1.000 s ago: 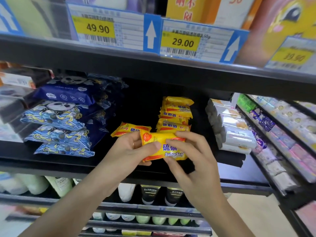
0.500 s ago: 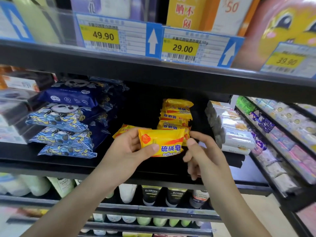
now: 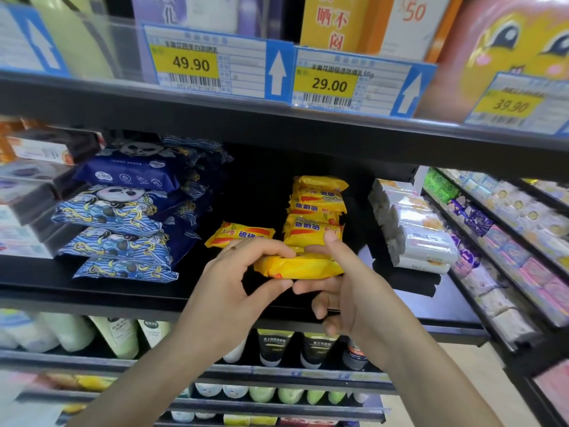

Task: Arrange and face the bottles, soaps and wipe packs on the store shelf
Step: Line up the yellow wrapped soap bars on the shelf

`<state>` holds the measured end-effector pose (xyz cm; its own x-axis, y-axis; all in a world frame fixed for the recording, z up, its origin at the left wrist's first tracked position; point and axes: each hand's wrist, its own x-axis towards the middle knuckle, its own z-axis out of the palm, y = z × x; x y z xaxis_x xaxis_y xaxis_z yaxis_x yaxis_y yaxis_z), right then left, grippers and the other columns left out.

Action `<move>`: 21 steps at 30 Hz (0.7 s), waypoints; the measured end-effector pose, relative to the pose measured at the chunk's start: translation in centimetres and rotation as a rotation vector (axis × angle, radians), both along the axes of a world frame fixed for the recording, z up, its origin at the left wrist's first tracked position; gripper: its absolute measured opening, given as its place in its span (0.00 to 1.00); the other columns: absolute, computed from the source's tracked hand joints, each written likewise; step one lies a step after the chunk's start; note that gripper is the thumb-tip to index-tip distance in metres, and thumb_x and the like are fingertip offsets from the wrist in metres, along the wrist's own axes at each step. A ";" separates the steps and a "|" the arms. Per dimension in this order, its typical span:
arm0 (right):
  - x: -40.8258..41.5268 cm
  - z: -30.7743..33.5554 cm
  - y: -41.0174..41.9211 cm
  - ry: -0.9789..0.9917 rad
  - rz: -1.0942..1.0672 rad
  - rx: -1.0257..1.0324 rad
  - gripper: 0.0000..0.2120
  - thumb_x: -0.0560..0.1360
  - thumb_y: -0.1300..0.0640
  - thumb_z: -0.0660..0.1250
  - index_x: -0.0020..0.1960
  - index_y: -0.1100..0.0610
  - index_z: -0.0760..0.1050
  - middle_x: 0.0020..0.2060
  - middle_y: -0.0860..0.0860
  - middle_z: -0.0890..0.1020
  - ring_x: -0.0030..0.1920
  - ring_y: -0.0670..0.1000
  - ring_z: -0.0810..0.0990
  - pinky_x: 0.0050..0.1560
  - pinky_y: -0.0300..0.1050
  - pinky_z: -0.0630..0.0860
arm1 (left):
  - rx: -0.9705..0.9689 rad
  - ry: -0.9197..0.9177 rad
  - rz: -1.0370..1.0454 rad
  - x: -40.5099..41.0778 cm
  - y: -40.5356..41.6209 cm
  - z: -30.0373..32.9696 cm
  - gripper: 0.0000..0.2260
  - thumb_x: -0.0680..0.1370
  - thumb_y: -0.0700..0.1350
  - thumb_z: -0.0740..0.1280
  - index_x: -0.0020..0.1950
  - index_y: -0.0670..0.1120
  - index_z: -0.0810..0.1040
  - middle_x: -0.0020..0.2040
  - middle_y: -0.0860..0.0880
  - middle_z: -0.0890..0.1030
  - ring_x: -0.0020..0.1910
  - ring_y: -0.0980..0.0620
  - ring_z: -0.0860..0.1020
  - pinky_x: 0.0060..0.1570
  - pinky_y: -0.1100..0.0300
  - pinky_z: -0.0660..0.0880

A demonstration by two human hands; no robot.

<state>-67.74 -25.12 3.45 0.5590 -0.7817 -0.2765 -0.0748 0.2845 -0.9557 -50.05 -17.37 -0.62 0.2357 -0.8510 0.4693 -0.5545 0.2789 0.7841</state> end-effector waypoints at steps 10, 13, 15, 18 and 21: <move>0.5 -1.5 0.6 -0.073 -0.148 -0.058 0.14 0.80 0.50 0.70 0.64 0.38 0.80 0.49 0.50 0.86 0.35 0.52 0.78 0.28 0.44 0.75 | 0.025 -0.087 0.085 0.2 0.4 -0.7 0.28 0.73 0.43 0.78 0.68 0.64 0.75 0.69 0.63 0.75 0.73 0.54 0.69 0.69 0.56 0.68; 0.5 -1.8 0.6 -0.084 -0.187 -0.067 0.25 0.80 0.51 0.71 0.73 0.33 0.70 0.53 0.47 0.86 0.35 0.52 0.79 0.29 0.45 0.76 | 0.084 -0.019 0.081 0.5 0.4 -1.0 0.33 0.76 0.38 0.75 0.73 0.65 0.69 0.70 0.66 0.72 0.73 0.60 0.69 0.67 0.57 0.70; 0.5 -1.9 0.7 -0.087 -0.202 -0.072 0.30 0.80 0.52 0.70 0.76 0.33 0.65 0.51 0.47 0.87 0.35 0.52 0.80 0.29 0.45 0.76 | 0.100 0.142 0.072 0.6 0.2 -1.1 0.27 0.81 0.37 0.69 0.72 0.63 0.71 0.67 0.65 0.76 0.70 0.62 0.73 0.66 0.57 0.74; 0.5 -2.0 0.7 -0.092 -0.234 -0.038 0.28 0.79 0.53 0.71 0.76 0.40 0.67 0.49 0.47 0.88 0.34 0.52 0.80 0.28 0.44 0.76 | 0.125 0.453 0.071 0.4 0.0 -1.0 0.17 0.86 0.39 0.59 0.68 0.57 0.77 0.62 0.56 0.83 0.64 0.56 0.80 0.65 0.47 0.77; 0.3 -2.0 0.8 -0.085 -0.199 -0.037 0.14 0.80 0.55 0.70 0.65 0.48 0.79 0.51 0.51 0.87 0.35 0.51 0.79 0.28 0.42 0.75 | 0.174 0.555 0.096 0.0 0.2 -0.1 0.12 0.86 0.48 0.58 0.64 0.53 0.79 0.56 0.53 0.86 0.58 0.54 0.84 0.61 0.46 0.80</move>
